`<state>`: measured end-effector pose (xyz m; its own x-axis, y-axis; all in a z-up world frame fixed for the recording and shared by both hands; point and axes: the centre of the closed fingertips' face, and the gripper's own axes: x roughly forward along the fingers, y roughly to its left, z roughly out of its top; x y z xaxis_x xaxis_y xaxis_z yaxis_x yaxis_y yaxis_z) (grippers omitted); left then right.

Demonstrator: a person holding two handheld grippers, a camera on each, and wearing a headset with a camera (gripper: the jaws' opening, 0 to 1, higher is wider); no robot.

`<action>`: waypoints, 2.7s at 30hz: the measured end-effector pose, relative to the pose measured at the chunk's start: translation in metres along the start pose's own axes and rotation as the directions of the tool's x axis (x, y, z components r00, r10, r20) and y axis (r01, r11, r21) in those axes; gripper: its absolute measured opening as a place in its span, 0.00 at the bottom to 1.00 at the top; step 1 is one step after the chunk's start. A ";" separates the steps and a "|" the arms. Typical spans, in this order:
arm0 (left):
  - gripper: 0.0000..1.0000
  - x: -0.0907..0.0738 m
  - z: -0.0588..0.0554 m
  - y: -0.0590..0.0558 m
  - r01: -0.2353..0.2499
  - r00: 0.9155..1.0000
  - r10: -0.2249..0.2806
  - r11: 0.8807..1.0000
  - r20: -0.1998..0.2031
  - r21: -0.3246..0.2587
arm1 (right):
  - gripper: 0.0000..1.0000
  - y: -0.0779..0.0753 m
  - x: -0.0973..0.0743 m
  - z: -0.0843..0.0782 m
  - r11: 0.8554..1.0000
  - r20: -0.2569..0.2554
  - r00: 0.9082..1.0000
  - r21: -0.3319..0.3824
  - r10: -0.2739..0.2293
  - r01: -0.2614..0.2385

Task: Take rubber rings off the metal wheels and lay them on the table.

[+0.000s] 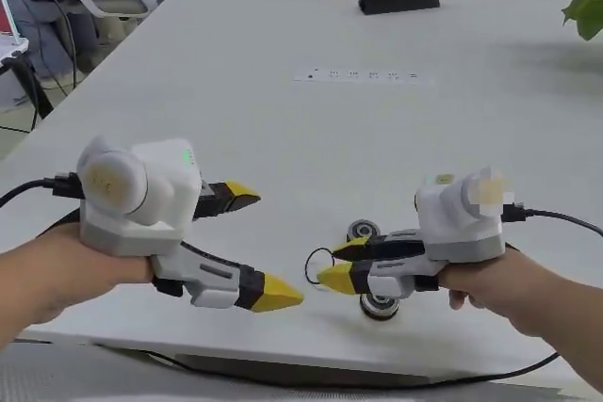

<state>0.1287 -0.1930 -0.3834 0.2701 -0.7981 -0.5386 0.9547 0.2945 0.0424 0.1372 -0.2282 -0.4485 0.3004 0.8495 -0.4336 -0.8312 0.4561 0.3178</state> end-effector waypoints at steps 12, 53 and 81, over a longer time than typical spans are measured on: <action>0.78 0.000 0.000 -0.006 0.017 1.000 -0.017 1.000 0.001 -0.005 | 0.41 0.003 -0.004 0.001 0.998 -0.004 1.000 -0.065 -0.021 0.020; 0.74 0.036 0.019 -0.023 0.087 0.996 -0.087 0.996 0.004 -0.009 | 0.46 -0.002 -0.080 -0.006 0.992 0.087 0.990 -0.058 -0.110 0.116; 0.66 0.068 0.022 -0.032 0.124 0.992 -0.123 0.992 -0.029 0.034 | 0.46 -0.008 -0.089 -0.041 0.990 0.061 0.988 -0.002 -0.142 0.142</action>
<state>0.1195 -0.2688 -0.4028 0.1473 -0.8127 -0.5638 0.9845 0.1753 0.0044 0.0979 -0.3181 -0.4468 0.4433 0.7907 -0.4223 -0.7810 0.5719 0.2510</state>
